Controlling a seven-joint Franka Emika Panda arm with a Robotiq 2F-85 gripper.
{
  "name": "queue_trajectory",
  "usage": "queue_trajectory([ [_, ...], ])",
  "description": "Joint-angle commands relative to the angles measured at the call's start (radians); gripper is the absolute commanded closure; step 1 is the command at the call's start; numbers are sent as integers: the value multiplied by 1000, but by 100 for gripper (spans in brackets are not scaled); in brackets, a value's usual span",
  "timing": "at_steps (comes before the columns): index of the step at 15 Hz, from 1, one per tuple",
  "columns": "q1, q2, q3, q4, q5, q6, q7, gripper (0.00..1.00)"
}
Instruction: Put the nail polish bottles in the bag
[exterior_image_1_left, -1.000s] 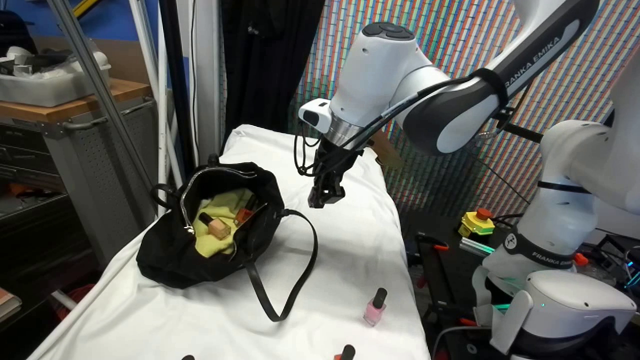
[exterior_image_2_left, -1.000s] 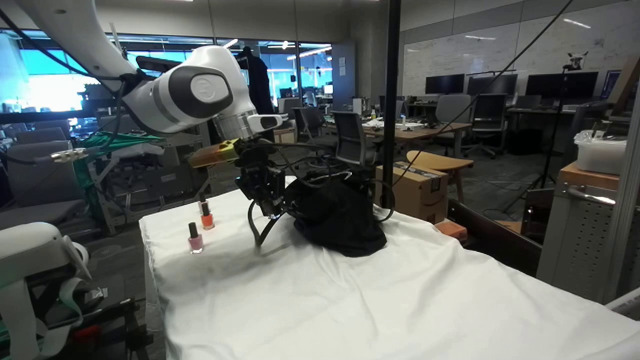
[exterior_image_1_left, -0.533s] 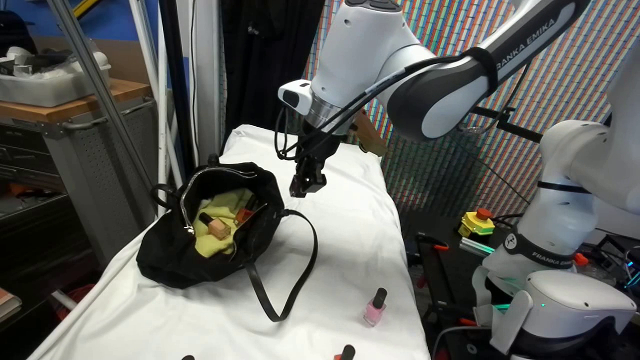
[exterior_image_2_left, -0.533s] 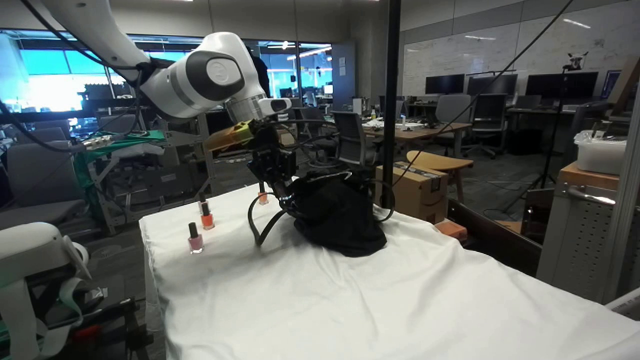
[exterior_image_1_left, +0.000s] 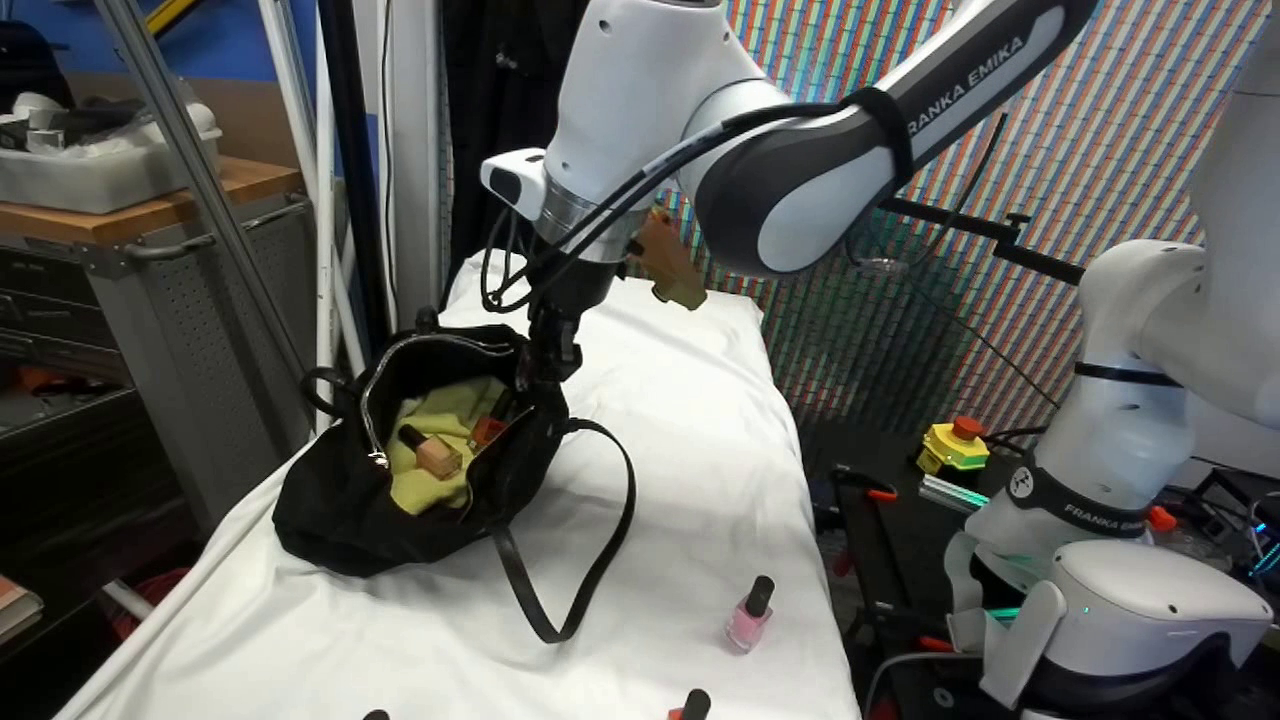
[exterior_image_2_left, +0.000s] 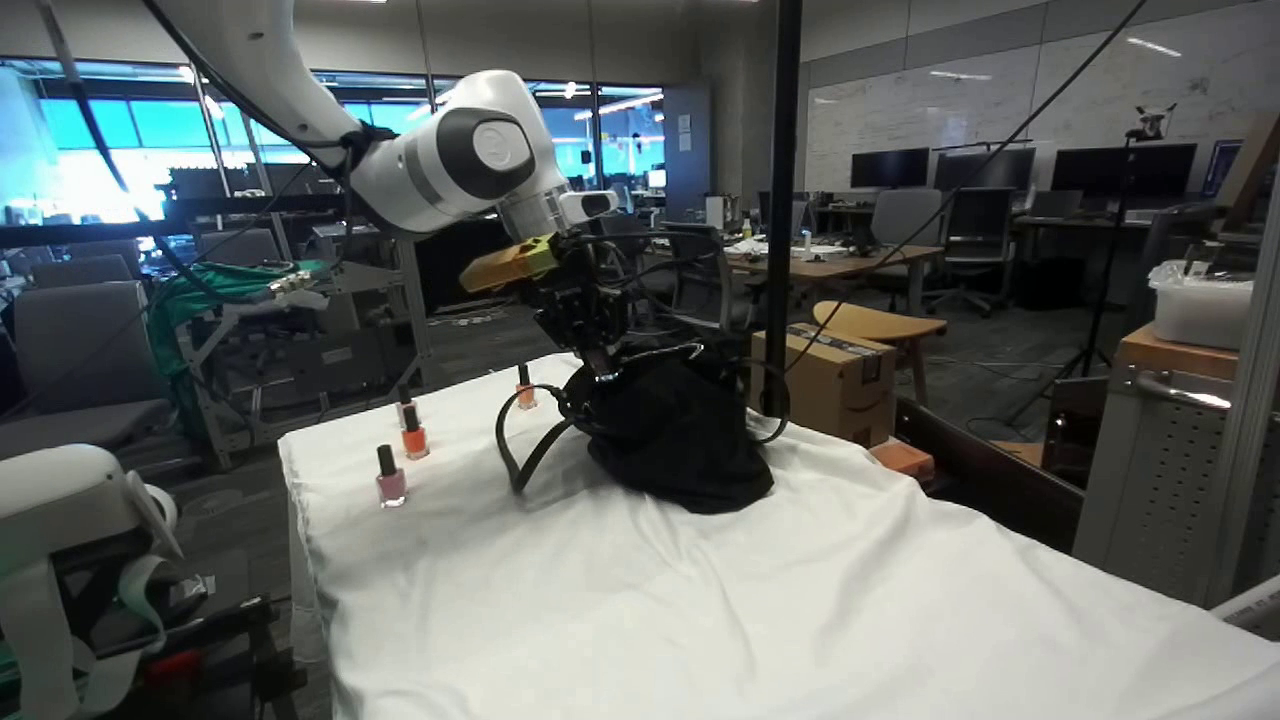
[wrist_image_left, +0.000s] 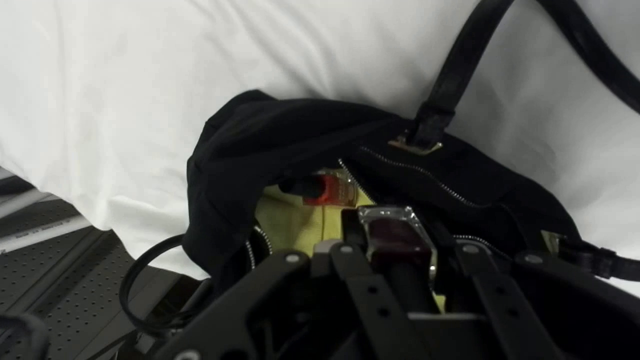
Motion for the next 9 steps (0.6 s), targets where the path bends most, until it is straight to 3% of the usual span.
queue_trajectory([
  [1,21,94,-11,137,15,-27,23,84],
  [5,28,169,-26,238,27,-32,46,84],
  [6,27,183,-28,257,35,-34,46,55],
  [7,29,195,-33,272,36,-35,52,33],
  [9,29,214,-42,299,45,-36,63,30],
])
